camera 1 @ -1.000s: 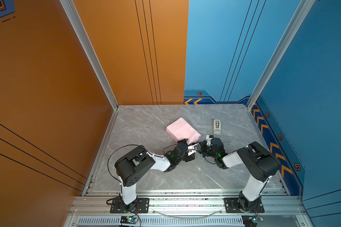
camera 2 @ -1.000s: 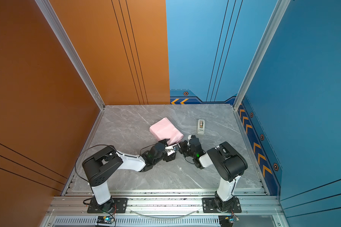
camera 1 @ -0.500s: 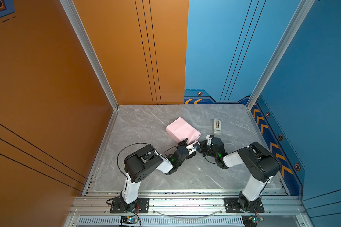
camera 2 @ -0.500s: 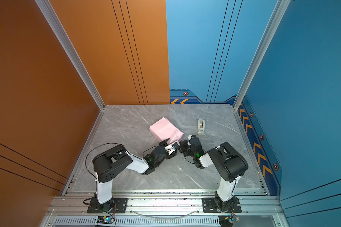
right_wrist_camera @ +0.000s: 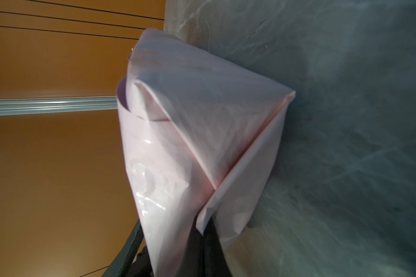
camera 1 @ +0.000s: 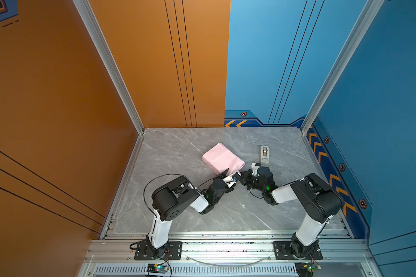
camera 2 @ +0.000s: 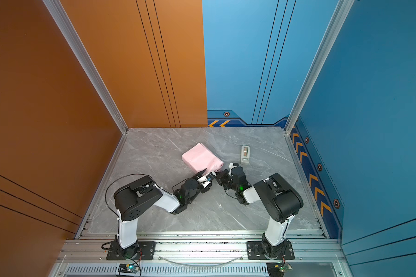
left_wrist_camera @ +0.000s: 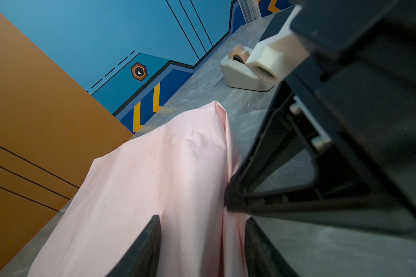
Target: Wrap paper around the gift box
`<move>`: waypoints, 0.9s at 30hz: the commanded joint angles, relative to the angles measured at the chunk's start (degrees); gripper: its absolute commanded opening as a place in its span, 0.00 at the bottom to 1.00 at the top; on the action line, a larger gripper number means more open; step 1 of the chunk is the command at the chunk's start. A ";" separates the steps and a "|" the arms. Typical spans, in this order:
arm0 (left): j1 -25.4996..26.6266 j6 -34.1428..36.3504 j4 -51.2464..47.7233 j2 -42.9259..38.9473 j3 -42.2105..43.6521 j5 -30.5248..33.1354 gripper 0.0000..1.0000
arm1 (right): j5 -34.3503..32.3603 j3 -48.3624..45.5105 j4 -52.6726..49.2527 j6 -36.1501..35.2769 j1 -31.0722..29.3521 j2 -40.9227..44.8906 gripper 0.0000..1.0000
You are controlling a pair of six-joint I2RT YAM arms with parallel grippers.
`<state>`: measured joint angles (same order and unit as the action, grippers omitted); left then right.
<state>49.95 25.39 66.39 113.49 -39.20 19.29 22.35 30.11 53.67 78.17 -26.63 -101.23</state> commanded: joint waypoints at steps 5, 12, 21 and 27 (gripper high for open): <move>-0.74 -6.60 -12.34 5.73 3.38 -3.23 0.51 | 0.32 -0.22 -1.93 -1.75 0.35 2.73 0.17; -1.12 -7.62 -12.36 6.91 3.78 -3.29 0.51 | 0.37 -2.54 -3.44 -3.51 1.69 7.77 0.28; -1.23 -9.00 -12.42 8.01 4.06 -4.02 0.49 | -3.29 -0.40 -33.64 -18.21 5.16 21.21 0.34; -1.34 -9.21 -12.43 8.07 3.78 -4.57 0.49 | -3.85 -0.71 -35.49 -17.70 5.14 18.96 0.22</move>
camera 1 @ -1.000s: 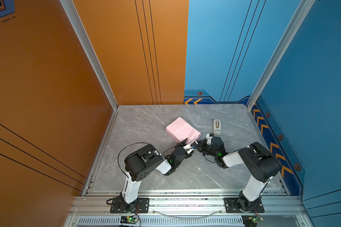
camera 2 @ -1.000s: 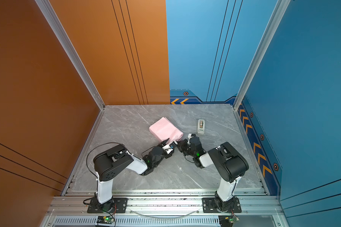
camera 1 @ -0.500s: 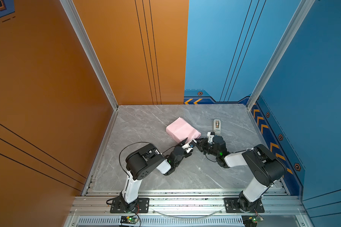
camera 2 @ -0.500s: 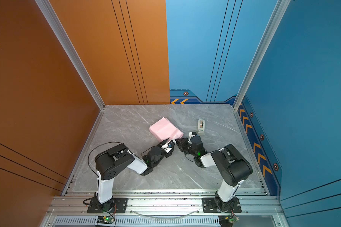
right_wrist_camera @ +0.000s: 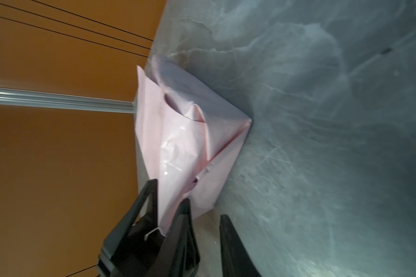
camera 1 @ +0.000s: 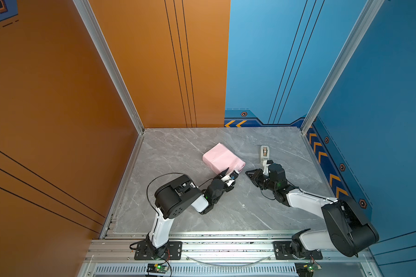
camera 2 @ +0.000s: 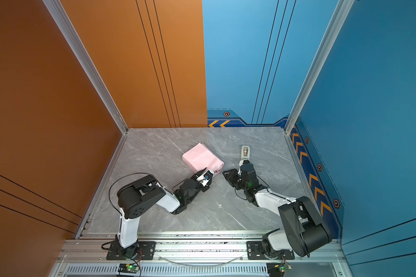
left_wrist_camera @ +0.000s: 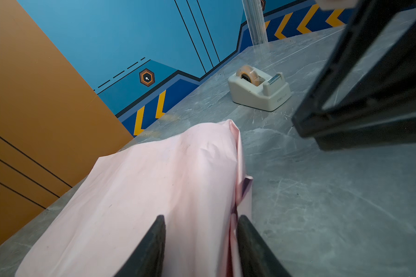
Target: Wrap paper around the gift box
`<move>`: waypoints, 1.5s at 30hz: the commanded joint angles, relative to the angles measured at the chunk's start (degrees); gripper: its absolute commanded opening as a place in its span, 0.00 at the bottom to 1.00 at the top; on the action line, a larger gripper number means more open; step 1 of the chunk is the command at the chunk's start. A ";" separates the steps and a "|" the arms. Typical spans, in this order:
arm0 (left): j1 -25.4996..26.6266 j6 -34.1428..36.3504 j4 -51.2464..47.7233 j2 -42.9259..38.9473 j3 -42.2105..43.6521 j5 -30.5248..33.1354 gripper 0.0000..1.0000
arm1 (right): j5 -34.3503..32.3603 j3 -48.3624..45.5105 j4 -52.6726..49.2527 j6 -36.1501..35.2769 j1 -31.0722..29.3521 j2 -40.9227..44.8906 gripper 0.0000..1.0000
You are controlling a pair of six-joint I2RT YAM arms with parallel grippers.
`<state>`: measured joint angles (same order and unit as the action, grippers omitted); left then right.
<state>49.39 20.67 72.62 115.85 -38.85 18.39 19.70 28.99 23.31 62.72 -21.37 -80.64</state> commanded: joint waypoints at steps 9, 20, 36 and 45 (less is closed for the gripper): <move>-0.75 -4.47 -18.65 5.42 3.83 -3.81 0.50 | 0.99 6.13 5.49 0.32 -2.51 -12.27 0.11; -0.67 -3.29 -18.65 5.19 3.26 -4.67 0.59 | 1.61 9.50 10.67 1.62 -3.42 -18.21 0.05; 0.61 -6.68 -22.36 6.13 4.24 -2.37 0.57 | 2.71 9.35 12.82 1.70 -3.43 -18.77 0.03; 0.87 -9.37 -23.20 8.14 4.03 -1.56 0.55 | 2.80 8.46 13.02 1.71 -3.43 -18.26 0.03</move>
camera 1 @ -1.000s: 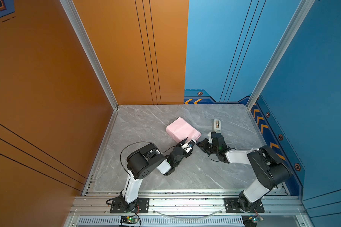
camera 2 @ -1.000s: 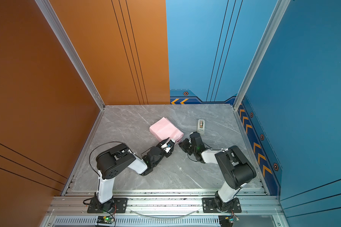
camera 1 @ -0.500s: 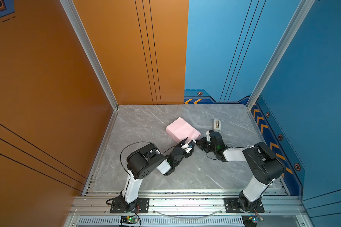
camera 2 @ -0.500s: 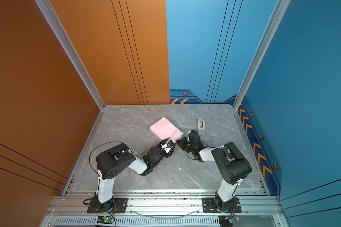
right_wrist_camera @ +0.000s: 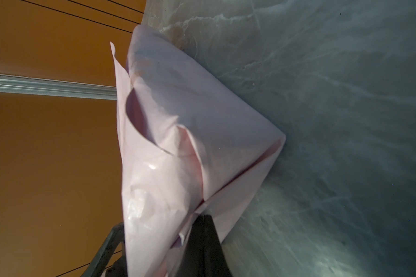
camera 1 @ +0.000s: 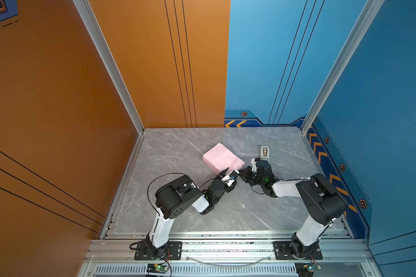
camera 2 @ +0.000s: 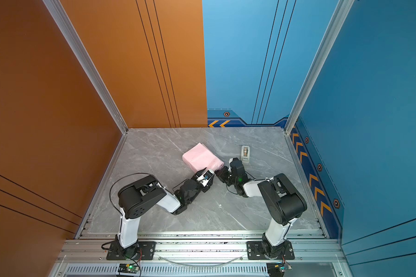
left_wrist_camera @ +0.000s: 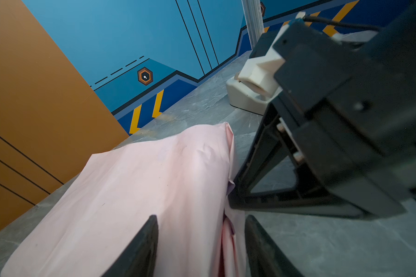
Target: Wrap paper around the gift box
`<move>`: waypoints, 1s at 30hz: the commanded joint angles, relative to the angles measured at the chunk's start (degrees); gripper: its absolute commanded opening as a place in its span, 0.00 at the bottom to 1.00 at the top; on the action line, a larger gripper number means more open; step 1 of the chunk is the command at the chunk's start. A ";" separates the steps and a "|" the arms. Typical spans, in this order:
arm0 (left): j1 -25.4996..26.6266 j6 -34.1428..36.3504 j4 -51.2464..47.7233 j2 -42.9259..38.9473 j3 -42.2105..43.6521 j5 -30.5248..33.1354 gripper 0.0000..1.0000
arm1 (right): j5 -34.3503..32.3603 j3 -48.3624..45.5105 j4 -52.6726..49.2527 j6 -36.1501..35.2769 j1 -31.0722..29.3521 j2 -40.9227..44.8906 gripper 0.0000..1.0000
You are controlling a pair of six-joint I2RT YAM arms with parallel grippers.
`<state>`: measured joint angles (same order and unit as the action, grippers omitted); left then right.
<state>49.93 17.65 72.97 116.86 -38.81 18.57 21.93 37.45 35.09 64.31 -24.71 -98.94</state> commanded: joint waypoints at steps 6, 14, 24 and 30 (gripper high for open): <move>0.21 -6.77 -23.60 7.84 4.00 -1.30 0.52 | 1.01 -1.02 1.83 -0.07 0.32 1.12 0.05; 0.25 -7.40 -23.55 8.95 4.53 -2.22 0.51 | 0.46 -3.76 -6.02 -6.22 2.87 11.52 0.31; 0.34 -6.76 -23.57 8.91 4.35 -2.58 0.50 | -0.89 14.47 -38.59 -27.71 6.78 10.34 0.50; 0.56 -6.34 -23.49 9.07 4.40 -2.42 0.50 | 0.18 25.95 -45.40 -33.95 5.93 0.37 0.59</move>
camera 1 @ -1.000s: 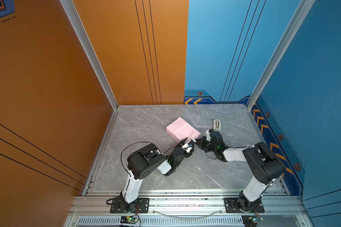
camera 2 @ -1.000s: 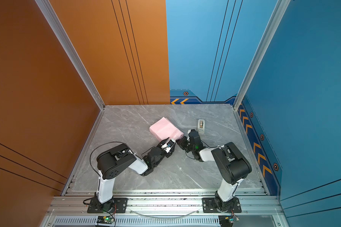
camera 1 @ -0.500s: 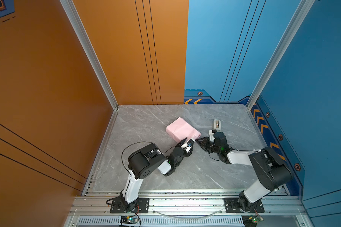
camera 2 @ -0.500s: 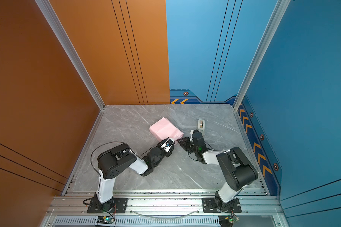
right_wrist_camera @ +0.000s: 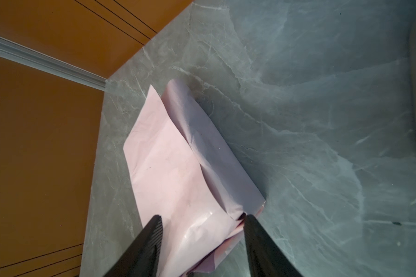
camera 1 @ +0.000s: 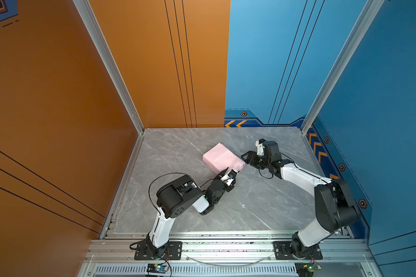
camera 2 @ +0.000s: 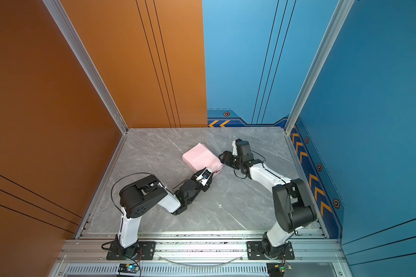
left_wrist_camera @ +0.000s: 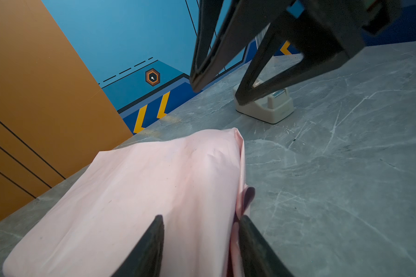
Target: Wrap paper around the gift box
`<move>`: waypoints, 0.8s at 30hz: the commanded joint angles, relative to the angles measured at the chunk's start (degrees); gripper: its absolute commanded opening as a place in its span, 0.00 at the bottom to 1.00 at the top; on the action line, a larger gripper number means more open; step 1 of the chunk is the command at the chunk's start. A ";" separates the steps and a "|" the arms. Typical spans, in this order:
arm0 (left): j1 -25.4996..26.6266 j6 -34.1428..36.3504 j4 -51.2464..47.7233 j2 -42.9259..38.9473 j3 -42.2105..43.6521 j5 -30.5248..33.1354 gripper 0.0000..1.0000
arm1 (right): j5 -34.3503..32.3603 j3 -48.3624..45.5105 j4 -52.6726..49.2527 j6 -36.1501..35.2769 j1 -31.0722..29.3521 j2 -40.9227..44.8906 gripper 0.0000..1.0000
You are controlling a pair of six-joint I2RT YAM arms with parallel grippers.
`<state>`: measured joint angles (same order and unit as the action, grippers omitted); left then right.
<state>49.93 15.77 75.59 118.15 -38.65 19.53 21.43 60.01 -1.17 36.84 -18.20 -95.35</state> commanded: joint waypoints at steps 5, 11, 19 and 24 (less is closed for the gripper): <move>0.58 -4.17 -26.13 7.89 4.11 -3.64 0.51 | 1.66 7.73 -12.53 -8.27 -1.14 -7.70 0.57; 0.52 -3.10 -26.15 7.80 4.55 -4.58 0.51 | -1.17 4.33 -12.62 -6.43 -0.85 -6.44 0.39; 0.65 -2.81 -26.15 7.80 4.71 -4.73 0.50 | 0.52 -4.31 -2.40 -2.31 2.60 2.79 0.55; 0.54 -2.67 -26.16 7.65 4.47 -5.00 0.50 | 2.98 -14.76 6.75 5.01 2.87 9.46 0.48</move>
<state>50.11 16.69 75.94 118.30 -38.54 19.29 22.55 49.30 -1.45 36.23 -14.87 -88.23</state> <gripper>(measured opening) 0.504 0.499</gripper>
